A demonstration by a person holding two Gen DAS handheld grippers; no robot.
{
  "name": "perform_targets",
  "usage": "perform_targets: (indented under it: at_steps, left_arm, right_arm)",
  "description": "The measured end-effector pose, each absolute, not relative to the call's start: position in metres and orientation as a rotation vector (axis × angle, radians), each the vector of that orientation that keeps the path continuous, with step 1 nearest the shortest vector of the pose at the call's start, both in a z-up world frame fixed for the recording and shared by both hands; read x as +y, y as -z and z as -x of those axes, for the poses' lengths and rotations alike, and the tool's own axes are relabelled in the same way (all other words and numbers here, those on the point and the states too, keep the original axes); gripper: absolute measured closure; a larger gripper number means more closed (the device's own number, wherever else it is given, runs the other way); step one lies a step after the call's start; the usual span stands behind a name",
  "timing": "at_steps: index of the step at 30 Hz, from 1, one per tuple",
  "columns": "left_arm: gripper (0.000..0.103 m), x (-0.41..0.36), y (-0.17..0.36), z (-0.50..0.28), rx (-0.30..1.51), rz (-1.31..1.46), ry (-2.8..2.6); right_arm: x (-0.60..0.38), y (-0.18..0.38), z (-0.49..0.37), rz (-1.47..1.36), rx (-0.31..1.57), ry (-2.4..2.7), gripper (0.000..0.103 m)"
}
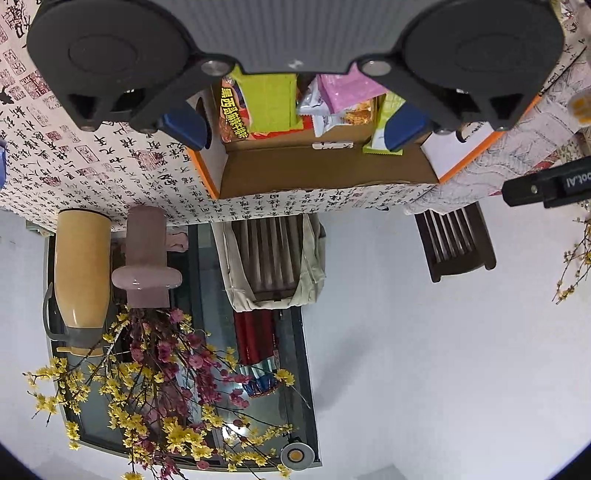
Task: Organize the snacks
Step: 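Open the left gripper to drop the white packet into the box, then move both open grippers back from the box to the snack pile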
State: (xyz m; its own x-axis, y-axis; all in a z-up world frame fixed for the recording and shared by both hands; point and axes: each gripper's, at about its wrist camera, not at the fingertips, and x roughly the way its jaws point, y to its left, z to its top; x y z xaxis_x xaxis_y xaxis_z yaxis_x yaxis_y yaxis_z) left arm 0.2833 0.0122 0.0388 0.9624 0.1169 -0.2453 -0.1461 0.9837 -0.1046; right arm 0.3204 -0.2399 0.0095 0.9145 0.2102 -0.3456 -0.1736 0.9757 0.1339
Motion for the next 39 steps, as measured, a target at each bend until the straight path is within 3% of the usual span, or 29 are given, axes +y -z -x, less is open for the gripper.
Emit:
perform_targets:
  at_steps: [20,39]
  left_arm:
    - [0.000,0.015,-0.066,-0.223,0.217,0.123,-0.125]
    - [0.000,0.038,0.007,-0.196,0.379,0.074,-0.161]
  right_arm:
    - [-0.240,-0.032,-0.264,-0.038,0.309,-0.241,0.000]
    - [-0.271,0.032,-0.217,-0.009,0.504,-0.199,0.000]
